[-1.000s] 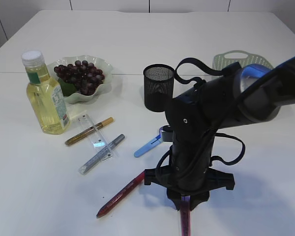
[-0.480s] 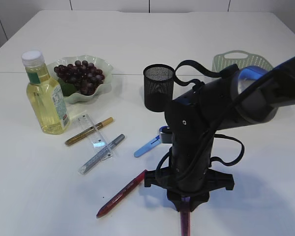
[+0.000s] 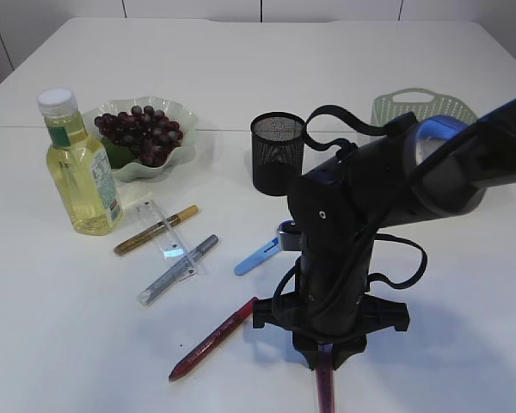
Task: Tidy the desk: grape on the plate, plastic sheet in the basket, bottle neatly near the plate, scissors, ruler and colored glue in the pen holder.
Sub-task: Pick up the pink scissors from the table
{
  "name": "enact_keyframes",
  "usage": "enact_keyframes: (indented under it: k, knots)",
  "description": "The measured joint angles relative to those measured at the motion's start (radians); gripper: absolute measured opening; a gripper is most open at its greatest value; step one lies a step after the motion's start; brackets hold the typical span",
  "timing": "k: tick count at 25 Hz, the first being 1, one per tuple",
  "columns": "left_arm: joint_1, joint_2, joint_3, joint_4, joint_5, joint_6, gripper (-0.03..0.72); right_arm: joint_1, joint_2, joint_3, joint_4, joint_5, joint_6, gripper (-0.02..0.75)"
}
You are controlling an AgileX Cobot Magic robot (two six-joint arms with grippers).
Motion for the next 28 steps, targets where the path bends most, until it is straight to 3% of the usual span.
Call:
enact_keyframes:
  k: [16, 28]
  knots:
    - [0.000, 0.000, 0.000, 0.000, 0.000, 0.000, 0.379, 0.000, 0.000, 0.000, 0.000, -0.002, -0.009, 0.229]
    - [0.000, 0.000, 0.000, -0.007, 0.000, 0.000, 0.379, 0.000, 0.000, 0.000, 0.014, -0.002, -0.196, 0.228]
